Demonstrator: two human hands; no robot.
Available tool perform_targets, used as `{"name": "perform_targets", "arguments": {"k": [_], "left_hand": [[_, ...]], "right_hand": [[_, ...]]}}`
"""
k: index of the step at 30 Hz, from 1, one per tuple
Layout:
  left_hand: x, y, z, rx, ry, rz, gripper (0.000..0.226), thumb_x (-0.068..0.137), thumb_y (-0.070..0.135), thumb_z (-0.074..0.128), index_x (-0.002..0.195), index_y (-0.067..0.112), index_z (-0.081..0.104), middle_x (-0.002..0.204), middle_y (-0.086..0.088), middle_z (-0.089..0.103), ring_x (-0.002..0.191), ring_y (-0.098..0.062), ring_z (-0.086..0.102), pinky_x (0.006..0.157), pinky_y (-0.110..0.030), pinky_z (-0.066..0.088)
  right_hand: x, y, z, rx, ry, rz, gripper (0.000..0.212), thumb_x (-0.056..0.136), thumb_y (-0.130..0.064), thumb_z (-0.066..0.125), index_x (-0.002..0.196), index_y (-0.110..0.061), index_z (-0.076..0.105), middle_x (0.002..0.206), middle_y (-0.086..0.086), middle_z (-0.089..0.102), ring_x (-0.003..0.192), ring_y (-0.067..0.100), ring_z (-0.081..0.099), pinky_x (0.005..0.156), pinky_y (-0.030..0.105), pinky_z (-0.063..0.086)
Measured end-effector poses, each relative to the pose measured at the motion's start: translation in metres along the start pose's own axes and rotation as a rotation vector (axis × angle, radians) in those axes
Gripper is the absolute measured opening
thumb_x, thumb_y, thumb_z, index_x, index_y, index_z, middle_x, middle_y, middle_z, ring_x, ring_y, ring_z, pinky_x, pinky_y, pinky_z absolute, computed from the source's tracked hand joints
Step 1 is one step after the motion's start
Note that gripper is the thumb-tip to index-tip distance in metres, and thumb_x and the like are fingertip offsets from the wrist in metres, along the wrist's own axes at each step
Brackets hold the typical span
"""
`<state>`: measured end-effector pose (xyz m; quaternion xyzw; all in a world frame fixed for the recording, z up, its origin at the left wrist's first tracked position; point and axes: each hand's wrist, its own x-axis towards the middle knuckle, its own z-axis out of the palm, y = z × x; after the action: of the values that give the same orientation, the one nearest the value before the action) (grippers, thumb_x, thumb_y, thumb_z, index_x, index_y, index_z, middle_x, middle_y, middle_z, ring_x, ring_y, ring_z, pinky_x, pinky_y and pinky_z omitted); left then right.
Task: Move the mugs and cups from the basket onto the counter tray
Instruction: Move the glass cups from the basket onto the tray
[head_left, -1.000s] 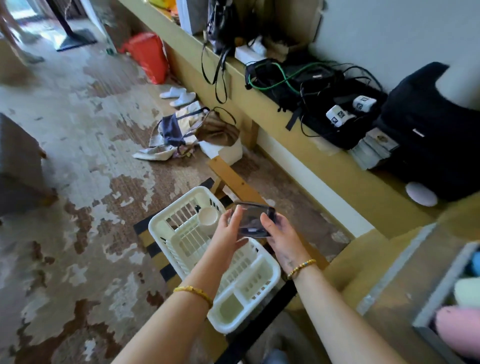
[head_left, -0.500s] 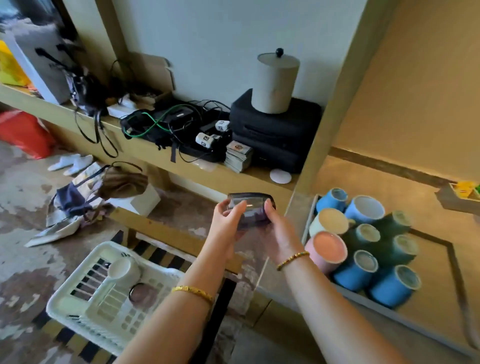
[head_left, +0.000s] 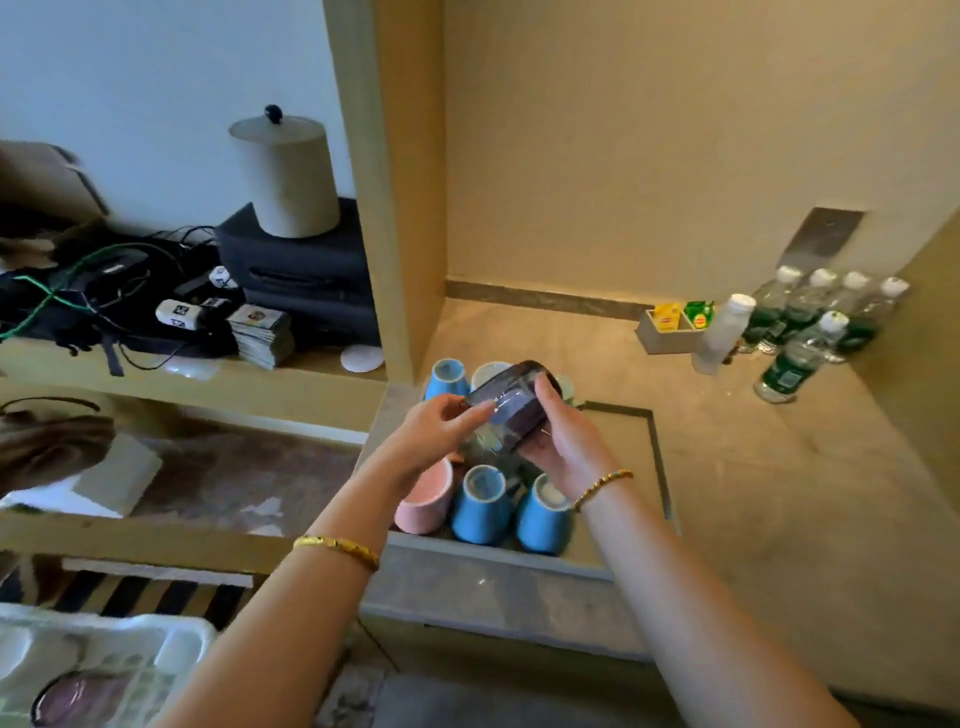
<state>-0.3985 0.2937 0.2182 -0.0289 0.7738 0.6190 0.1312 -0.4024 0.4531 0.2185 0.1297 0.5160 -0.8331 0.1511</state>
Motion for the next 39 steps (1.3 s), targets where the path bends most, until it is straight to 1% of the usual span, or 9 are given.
{"name": "perform_targets", "arguments": {"k": [5, 8, 13, 18, 23, 27, 30, 35, 39], "left_hand": [[0.038, 0.035, 0.035, 0.139, -0.196, 0.055, 0.032, 0.089, 0.041, 0.057, 0.11, 0.018, 0.065, 0.095, 0.006, 0.068, 0.09, -0.009, 0.061, 0.068, -0.006, 0.045], [0.059, 0.05, 0.052, 0.296, -0.349, 0.046, 0.045, 0.084, 0.039, 0.064, 0.122, 0.016, 0.057, 0.111, 0.0, 0.066, 0.102, -0.015, 0.061, 0.091, -0.025, 0.049], [0.093, 0.064, 0.08, 0.433, -0.524, 0.089, 0.054, 0.083, 0.035, 0.066, 0.131, 0.019, 0.047, 0.117, -0.002, 0.063, 0.099, -0.013, 0.061, 0.082, -0.024, 0.05], [0.131, 0.066, 0.116, 0.589, -0.527, 0.211, 0.065, 0.075, 0.042, 0.073, 0.128, 0.02, 0.042, 0.106, 0.006, 0.056, 0.096, -0.011, 0.057, 0.078, -0.021, 0.047], [0.156, 0.056, 0.143, 0.553, -0.536, 0.27, 0.067, 0.07, 0.035, 0.078, 0.119, 0.025, 0.034, 0.099, 0.011, 0.053, 0.086, -0.001, 0.055, 0.068, -0.013, 0.046], [0.17, 0.048, 0.165, 0.547, -0.481, 0.327, 0.077, 0.07, 0.026, 0.079, 0.13, 0.02, 0.03, 0.113, 0.003, 0.055, 0.1, -0.011, 0.055, 0.081, -0.019, 0.044], [0.181, 0.043, 0.172, 0.561, -0.468, 0.311, 0.079, 0.073, 0.02, 0.077, 0.136, 0.017, 0.03, 0.131, -0.006, 0.051, 0.119, -0.02, 0.05, 0.094, -0.025, 0.04], [0.198, 0.021, 0.156, 1.075, -0.403, 0.301, 0.078, 0.082, 0.034, 0.068, 0.145, 0.023, 0.025, 0.151, -0.004, 0.031, 0.136, -0.024, 0.029, 0.111, -0.036, 0.025], [0.198, 0.002, 0.145, 1.315, -0.349, 0.204, 0.058, 0.085, 0.03, 0.062, 0.138, 0.021, 0.04, 0.142, -0.008, 0.039, 0.13, -0.028, 0.035, 0.106, -0.039, 0.031]], "right_hand": [[0.007, -0.028, -0.05, -0.089, 0.069, -0.061, 0.031, 0.088, -0.041, 0.055, 0.103, -0.015, 0.059, 0.106, 0.007, 0.067, 0.103, 0.019, 0.062, 0.074, 0.032, 0.056], [0.012, -0.035, -0.07, -0.131, 0.105, -0.08, 0.028, 0.091, -0.037, 0.051, 0.105, -0.014, 0.057, 0.094, 0.0, 0.07, 0.095, 0.015, 0.064, 0.075, 0.03, 0.054], [0.023, -0.048, -0.1, -0.226, 0.158, -0.133, 0.019, 0.095, -0.035, 0.043, 0.102, -0.02, 0.053, 0.085, -0.007, 0.065, 0.085, 0.005, 0.062, 0.07, 0.024, 0.049], [0.038, -0.054, -0.124, -0.408, 0.271, -0.144, 0.034, 0.093, -0.036, 0.05, 0.117, -0.013, 0.048, 0.111, 0.008, 0.061, 0.108, 0.024, 0.059, 0.098, 0.045, 0.047], [0.048, -0.073, -0.15, -0.311, 0.179, -0.035, 0.032, 0.087, -0.022, 0.063, 0.114, -0.028, 0.046, 0.115, 0.001, 0.061, 0.107, 0.019, 0.058, 0.077, 0.035, 0.052], [0.071, -0.086, -0.169, -0.667, 0.192, -0.026, 0.067, 0.079, -0.022, 0.072, 0.132, -0.018, 0.03, 0.123, 0.001, 0.052, 0.113, 0.018, 0.052, 0.093, 0.035, 0.047], [0.089, -0.082, -0.181, -0.73, 0.224, -0.091, 0.071, 0.074, -0.022, 0.077, 0.128, -0.015, 0.032, 0.123, 0.004, 0.053, 0.111, 0.018, 0.054, 0.095, 0.032, 0.047], [0.107, -0.058, -0.201, -0.963, 0.168, -0.098, 0.067, 0.07, -0.03, 0.08, 0.119, -0.028, 0.034, 0.116, -0.004, 0.048, 0.103, 0.013, 0.051, 0.083, 0.021, 0.043], [0.12, -0.044, -0.205, -1.051, 0.107, -0.075, 0.074, 0.069, -0.029, 0.081, 0.126, -0.025, 0.035, 0.122, -0.001, 0.048, 0.108, 0.015, 0.05, 0.088, 0.021, 0.041]]}}
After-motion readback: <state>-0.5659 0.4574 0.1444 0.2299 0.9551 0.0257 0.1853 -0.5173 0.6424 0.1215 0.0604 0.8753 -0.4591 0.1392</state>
